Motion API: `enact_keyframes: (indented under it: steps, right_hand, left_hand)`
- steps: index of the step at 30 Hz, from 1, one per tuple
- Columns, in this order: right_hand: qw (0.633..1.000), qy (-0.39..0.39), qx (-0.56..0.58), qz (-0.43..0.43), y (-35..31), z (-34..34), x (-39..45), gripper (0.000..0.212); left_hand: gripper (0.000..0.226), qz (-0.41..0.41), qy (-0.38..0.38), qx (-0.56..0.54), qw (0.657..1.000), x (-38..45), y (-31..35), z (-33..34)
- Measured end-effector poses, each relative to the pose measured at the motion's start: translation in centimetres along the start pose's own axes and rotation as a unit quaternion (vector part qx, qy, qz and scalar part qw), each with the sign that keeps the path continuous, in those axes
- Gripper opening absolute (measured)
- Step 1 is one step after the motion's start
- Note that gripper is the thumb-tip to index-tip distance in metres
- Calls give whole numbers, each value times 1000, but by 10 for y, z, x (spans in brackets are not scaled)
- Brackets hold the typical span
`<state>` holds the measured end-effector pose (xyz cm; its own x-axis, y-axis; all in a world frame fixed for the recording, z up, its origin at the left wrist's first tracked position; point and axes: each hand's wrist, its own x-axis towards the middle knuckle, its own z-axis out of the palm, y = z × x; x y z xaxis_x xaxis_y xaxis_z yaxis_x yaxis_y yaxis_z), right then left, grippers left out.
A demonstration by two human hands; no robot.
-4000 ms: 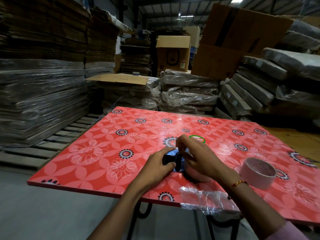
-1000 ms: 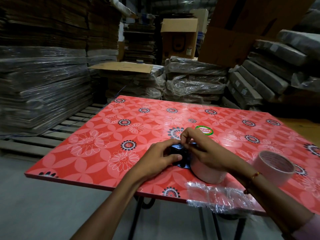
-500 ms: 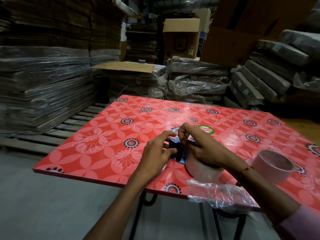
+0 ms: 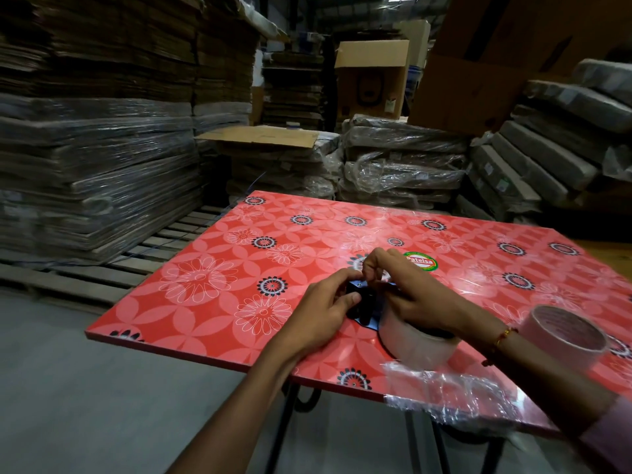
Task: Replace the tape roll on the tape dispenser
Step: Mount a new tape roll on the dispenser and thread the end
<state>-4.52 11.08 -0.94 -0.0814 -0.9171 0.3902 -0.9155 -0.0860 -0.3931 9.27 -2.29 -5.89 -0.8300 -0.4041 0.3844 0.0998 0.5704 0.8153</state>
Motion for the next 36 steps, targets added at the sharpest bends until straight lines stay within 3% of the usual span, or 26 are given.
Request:
enact_keyframes:
  steps: [5,11,23,28,30,36]
  right_hand:
    - [999,14,30,-9,0,-1,0,20]
    - [999,21,42,-2,-3,-3,-1,17]
    - [998,21,52,12,-8,-3,-2,17]
    - [991,65,80,85,-7,-8,-10,15]
    - [988,100,35,114,-8,-8,-15,10]
    - [978,103,-102,150,-24,11,-13,3]
  left_hand:
    - [37,30,41,6,999,-3,4,4]
    - [14,127,123,75,981,-2,-4,7]
    - [8,168,129,190,959,1,8,13]
    - [4,167,131,210,954,-1,10,13]
    - [4,165,132,213,954,-1,11,13]
    - [3,159,127,213,956,-3,11,13]
